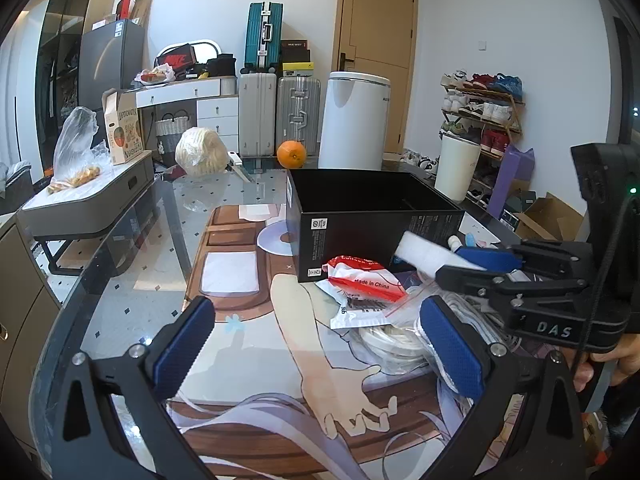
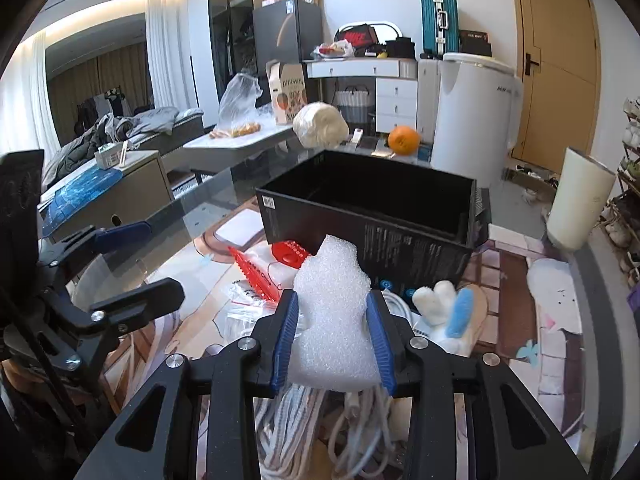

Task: Organize soft objects
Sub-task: 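Grasp the white foam-wrapped item with the right gripper, then grasp the bagged white braided cables with the left gripper while the right gripper holds the foam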

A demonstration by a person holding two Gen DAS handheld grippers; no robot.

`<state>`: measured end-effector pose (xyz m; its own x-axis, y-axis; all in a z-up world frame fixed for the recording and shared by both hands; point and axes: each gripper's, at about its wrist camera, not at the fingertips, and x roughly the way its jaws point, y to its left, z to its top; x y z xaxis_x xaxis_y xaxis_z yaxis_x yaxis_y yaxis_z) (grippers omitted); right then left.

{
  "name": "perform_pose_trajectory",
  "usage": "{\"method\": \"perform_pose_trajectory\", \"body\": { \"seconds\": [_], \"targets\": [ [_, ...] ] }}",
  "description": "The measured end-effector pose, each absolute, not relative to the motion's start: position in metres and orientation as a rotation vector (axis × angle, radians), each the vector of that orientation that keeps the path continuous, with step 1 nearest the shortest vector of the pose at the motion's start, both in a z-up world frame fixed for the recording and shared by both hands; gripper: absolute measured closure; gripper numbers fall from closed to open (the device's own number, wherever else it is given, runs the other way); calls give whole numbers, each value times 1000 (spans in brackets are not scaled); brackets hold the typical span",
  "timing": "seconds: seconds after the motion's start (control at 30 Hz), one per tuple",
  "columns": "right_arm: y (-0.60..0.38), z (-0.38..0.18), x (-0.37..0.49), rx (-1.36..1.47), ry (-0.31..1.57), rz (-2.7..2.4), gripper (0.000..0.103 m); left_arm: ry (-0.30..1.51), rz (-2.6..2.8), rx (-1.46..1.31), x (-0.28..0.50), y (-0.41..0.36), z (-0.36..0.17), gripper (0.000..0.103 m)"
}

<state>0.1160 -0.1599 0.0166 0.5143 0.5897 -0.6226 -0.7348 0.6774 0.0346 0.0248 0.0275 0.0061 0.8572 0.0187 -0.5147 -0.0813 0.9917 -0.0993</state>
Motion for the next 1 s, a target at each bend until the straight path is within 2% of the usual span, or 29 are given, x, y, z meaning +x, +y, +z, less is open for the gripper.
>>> {"method": "perform_pose_trajectory", "body": {
  "seconds": [0.37,1.0],
  "targets": [
    [-207,34,91,-162,577,768,67,559,-1,-114,21,12,8,0],
    [-244,26,75,-121,564,695,67,687,-100,-70,37,-54,-10,0]
  ]
}}
